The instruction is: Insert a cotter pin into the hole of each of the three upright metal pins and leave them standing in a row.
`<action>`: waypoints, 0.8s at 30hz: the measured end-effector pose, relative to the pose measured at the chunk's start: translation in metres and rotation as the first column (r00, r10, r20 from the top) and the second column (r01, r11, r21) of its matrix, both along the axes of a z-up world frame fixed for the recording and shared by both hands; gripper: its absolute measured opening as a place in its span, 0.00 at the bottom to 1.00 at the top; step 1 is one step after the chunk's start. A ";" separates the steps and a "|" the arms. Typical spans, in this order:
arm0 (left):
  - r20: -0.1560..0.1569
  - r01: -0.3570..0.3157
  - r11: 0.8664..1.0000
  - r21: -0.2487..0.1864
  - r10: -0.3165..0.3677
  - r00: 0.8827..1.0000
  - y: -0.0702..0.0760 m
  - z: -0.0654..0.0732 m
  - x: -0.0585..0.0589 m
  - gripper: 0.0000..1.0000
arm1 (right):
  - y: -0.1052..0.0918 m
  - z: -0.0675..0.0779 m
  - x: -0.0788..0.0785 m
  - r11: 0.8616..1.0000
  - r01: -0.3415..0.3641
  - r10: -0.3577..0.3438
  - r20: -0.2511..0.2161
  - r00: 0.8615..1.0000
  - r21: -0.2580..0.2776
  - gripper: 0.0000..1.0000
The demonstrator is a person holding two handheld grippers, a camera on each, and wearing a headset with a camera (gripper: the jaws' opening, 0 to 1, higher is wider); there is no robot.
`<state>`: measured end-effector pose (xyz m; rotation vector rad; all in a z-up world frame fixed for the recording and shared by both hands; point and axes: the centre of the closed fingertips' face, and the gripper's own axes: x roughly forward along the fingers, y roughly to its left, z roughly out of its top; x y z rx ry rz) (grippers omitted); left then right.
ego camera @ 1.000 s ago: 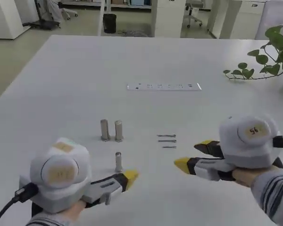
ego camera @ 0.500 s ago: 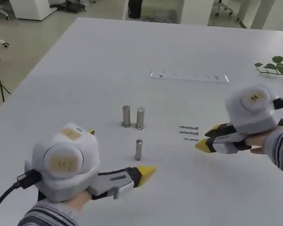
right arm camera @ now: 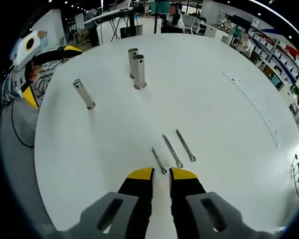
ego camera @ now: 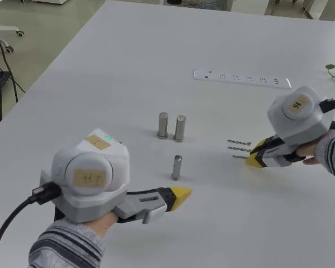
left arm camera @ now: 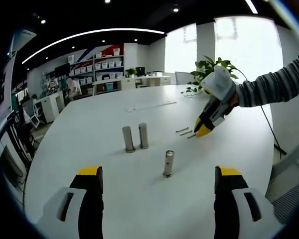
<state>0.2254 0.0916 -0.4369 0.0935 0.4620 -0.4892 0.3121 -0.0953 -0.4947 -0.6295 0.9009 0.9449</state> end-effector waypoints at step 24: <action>-0.007 0.089 0.996 0.009 -0.089 0.996 -0.017 -0.001 -0.006 0.76 | 0.001 0.003 -0.009 0.987 -0.158 0.161 0.089 0.983 -0.043 0.00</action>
